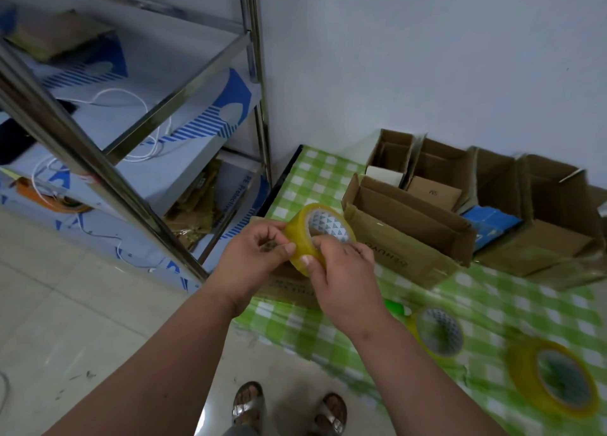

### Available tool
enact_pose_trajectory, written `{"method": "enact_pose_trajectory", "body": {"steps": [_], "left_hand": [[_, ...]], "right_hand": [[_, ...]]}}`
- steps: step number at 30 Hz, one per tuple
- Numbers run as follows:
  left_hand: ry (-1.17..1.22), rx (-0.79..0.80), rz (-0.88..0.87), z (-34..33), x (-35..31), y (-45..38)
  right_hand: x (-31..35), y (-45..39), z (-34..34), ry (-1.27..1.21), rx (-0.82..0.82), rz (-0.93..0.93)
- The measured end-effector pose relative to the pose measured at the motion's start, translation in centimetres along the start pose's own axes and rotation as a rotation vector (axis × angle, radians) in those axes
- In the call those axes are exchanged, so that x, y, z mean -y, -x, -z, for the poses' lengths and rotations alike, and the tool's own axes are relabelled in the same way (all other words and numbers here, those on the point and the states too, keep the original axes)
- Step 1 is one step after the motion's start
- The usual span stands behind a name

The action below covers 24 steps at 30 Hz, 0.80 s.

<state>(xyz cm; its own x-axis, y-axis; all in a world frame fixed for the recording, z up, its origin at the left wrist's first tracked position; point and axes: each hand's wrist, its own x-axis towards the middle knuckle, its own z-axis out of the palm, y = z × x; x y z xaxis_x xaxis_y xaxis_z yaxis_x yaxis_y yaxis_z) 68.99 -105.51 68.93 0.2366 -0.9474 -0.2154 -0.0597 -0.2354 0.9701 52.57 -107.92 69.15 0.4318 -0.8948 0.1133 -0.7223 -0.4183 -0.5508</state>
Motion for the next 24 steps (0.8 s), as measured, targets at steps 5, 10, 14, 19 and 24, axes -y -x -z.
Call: {"method": "enact_pose_trajectory", "body": {"steps": [5, 10, 14, 19, 24], "left_hand": [[0.09, 0.004, 0.052, 1.5, 0.4, -0.5], [0.135, -0.024, 0.066, 2.1, 0.8, -0.8], [0.235, -0.07, 0.092, 2.6, 1.0, -1.4], [0.22, -0.148, 0.089, 2.5, 0.7, -2.0], [0.375, -0.241, 0.16, 3.2, 1.1, -1.9]], "right_hand": [[-0.8, -0.6, 0.7, 0.048, 0.153, 0.048], [-1.3, -1.6, 1.8, 0.102, 0.248, 0.087], [0.3, -2.9, 2.2, 0.124, 0.24, 0.186], [1.6, -4.5, 3.4, -0.034, 0.23, 0.122], [0.2, -4.7, 5.0, -0.183, 0.283, -0.007]]}}
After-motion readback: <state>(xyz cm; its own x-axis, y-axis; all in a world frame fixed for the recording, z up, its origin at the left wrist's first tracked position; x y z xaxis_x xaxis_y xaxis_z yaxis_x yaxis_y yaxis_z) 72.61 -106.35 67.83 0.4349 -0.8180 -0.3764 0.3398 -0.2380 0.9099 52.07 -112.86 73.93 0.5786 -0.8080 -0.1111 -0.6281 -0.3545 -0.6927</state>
